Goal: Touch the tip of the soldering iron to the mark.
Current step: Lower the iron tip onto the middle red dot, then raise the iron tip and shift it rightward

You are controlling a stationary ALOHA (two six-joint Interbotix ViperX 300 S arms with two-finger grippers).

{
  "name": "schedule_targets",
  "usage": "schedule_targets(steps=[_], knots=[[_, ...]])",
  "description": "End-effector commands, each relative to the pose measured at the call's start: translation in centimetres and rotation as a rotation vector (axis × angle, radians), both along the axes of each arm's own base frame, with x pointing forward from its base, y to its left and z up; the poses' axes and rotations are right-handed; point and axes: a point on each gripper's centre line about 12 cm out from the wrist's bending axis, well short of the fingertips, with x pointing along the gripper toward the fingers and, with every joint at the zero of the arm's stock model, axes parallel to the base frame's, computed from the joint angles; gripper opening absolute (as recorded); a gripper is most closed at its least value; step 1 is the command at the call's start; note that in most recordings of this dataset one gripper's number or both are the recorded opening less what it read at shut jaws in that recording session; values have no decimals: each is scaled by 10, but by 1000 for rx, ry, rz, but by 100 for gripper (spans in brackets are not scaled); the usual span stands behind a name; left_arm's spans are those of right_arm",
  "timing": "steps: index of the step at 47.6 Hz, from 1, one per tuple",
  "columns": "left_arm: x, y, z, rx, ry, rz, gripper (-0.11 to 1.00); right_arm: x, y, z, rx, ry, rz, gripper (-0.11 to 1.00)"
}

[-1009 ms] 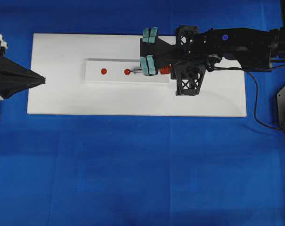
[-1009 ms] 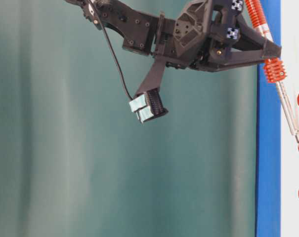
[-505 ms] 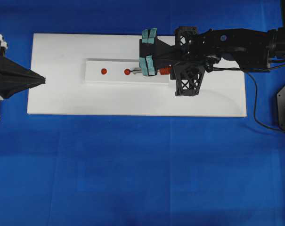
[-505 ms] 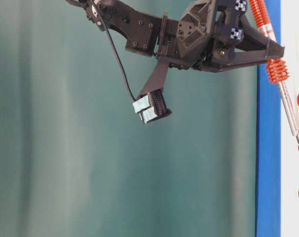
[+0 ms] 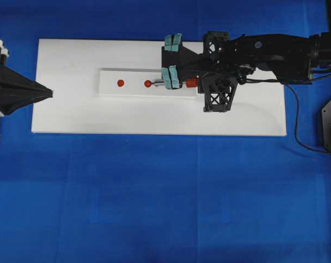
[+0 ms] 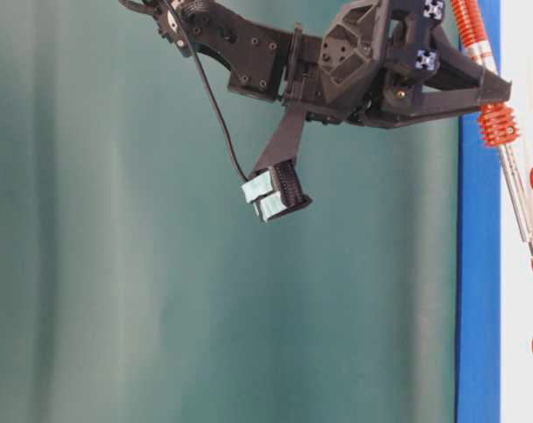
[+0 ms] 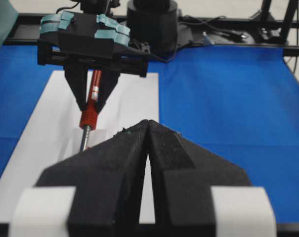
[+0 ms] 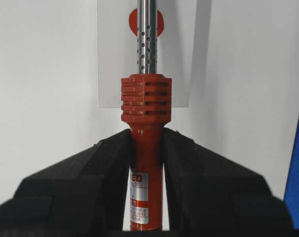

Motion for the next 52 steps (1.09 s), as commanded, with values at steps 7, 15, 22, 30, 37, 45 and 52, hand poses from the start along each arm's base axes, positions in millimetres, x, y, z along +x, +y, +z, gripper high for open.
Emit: schedule_targets(steps=[7, 15, 22, 30, 37, 45, 52], knots=[[2, 0, 2, -2, -5, 0, 0, 6, -1, 13, -9, -39, 1, 6], [1, 0, 2, 0, -6, 0, 0, 6, -1, 13, -9, -37, -1, 6], [1, 0, 3, 0, -8, 0, 0, 6, -1, 13, -9, -37, 1, 6], [1, 0, 3, -2, -8, -2, 0, 6, -1, 14, -9, -40, 1, 6], [1, 0, 3, -2, -8, -2, 0, 8, -2, 23, -14, -61, -1, 6], [1, 0, 3, -2, -9, -2, 0, 8, -2, 55, -23, -94, -4, 6], [1, 0, 3, 0, -11, -2, 0, 3, -2, 80, -39, -107, -4, 6]])
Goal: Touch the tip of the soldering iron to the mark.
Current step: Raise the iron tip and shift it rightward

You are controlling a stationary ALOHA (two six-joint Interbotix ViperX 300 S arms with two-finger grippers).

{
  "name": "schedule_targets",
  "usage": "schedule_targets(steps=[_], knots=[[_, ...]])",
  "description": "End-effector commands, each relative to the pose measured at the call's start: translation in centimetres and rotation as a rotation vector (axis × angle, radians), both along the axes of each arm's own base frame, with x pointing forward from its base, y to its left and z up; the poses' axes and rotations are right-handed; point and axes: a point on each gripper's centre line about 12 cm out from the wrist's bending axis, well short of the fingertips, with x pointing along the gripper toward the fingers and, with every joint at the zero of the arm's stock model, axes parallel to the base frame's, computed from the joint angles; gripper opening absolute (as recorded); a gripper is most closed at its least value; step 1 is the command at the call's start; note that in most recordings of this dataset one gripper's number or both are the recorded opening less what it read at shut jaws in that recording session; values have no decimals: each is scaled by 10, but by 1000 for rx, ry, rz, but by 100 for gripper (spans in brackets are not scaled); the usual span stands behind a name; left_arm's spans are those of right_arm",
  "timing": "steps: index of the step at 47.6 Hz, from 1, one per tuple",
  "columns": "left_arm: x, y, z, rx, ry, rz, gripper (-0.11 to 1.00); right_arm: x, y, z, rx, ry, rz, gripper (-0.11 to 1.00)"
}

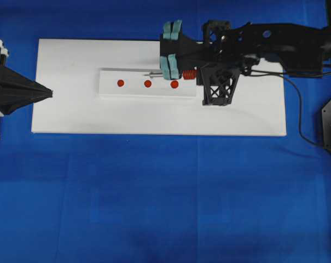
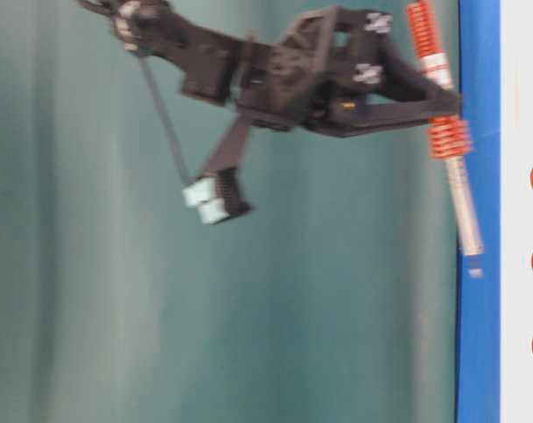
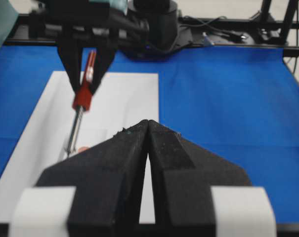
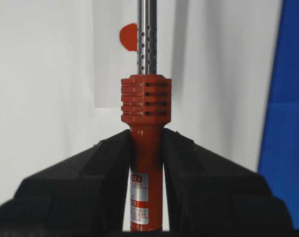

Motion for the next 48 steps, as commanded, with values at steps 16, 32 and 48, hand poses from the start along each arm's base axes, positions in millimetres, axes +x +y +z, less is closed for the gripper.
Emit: schedule_targets(steps=[16, 32, 48], knots=[[1, 0, 4, -2, -11, 0, 0, -5, -1, 51, -41, -83, 1, 6], [1, 0, 4, -2, -14, 0, 0, -14, 0, 48, -40, -69, 1, 6], [0, 0, 5, -2, -15, -2, 0, -48, 4, 42, -32, -49, -16, 6]])
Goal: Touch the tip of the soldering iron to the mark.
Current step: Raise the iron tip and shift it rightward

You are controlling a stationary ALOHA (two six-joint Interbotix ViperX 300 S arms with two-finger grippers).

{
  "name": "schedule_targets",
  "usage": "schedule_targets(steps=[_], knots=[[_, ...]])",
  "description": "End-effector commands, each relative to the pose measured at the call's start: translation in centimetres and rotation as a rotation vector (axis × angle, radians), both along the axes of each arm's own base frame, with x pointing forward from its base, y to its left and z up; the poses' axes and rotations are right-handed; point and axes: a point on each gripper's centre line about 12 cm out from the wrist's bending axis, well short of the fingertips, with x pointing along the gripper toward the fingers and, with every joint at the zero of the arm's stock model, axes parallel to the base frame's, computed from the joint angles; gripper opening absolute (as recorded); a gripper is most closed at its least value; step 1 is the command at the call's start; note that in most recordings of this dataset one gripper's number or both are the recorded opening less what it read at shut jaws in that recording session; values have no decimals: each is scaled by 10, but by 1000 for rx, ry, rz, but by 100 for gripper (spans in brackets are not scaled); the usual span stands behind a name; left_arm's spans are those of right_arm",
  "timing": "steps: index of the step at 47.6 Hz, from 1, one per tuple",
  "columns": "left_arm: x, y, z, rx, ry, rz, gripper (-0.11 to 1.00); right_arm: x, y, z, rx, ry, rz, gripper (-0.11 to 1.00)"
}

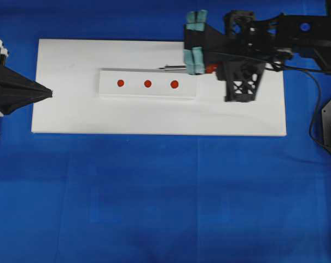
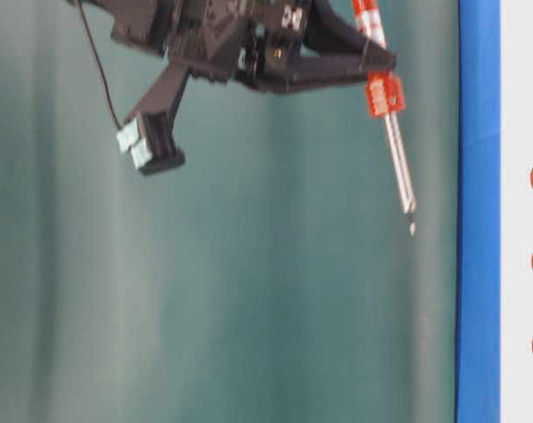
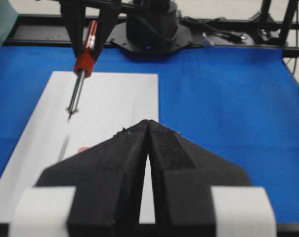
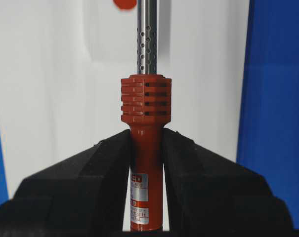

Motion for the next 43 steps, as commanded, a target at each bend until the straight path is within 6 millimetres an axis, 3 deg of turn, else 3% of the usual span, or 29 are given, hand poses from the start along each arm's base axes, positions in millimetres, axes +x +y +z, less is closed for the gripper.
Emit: schedule_targets(steps=[1, 16, 43], knots=[[1, 0, 4, 0, -11, 0, 0, -10, 0, 13, -8, -41, -11, 6], [1, 0, 3, 0, -9, -2, 0, -43, 6, 10, -4, -43, -21, 6], [1, 0, 4, 0, -12, 0, 0, -37, 5, 6, -2, -32, -19, 6]])
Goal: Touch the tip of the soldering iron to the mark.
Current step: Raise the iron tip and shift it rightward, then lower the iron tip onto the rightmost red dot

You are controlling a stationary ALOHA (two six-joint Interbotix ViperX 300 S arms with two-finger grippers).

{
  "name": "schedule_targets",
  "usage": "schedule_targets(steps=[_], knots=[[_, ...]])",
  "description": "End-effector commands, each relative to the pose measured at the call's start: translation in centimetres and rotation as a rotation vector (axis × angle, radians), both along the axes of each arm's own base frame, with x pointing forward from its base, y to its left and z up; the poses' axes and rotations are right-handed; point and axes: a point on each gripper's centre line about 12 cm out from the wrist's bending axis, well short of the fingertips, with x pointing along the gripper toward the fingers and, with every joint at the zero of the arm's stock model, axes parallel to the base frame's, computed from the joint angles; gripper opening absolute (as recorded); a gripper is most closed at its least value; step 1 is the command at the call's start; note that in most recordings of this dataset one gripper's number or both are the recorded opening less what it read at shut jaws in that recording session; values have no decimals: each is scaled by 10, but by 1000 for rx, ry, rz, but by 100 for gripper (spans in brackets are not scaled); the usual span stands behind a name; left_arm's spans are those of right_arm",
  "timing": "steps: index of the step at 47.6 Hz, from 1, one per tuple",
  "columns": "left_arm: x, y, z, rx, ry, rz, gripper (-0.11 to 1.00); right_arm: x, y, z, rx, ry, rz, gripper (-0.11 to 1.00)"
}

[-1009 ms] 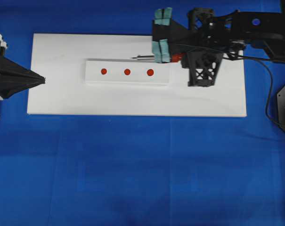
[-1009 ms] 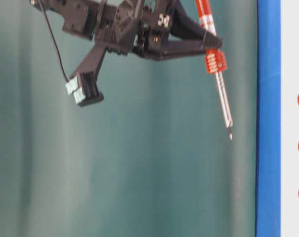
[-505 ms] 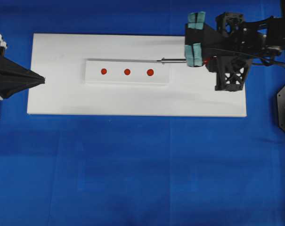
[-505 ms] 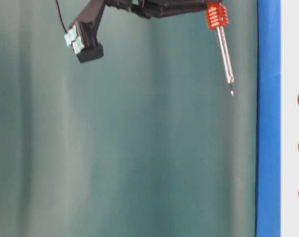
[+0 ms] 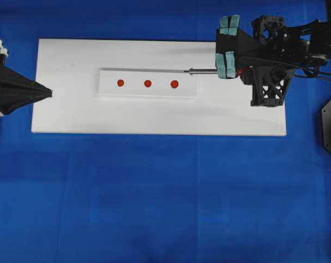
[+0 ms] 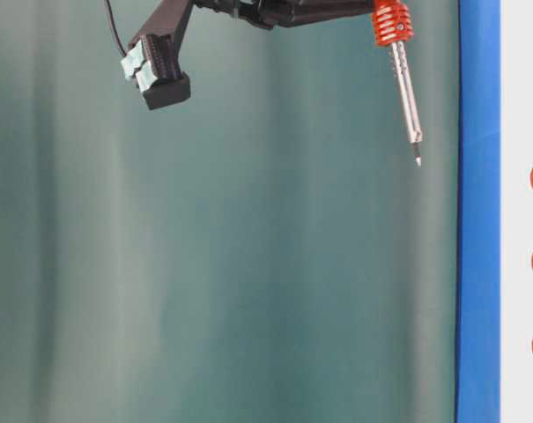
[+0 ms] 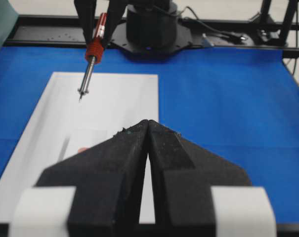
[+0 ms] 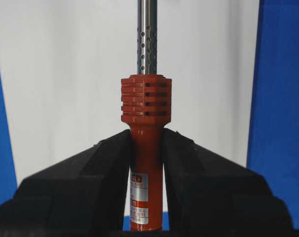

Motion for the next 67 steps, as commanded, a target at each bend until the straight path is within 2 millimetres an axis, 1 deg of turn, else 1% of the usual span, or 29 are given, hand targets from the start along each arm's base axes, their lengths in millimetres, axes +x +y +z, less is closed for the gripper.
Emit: schedule_targets(steps=[1, 26, 31, 57, 67], knots=[[1, 0, 4, 1, -11, 1, 0, 4, -1, 11, -9, -37, 1, 6], [1, 0, 3, 1, -9, 1, 0, 9, -2, 11, -11, -40, 2, 6], [1, 0, 4, 0, -12, 0, 0, 12, -3, 7, -7, -30, 2, 6], [1, 0, 2, 1, -3, 1, 0, 32, -12, -42, 15, 75, -1, 6], [1, 0, 2, 3, 0, 0, 0, 37, -12, -56, 16, 81, 9, 6]])
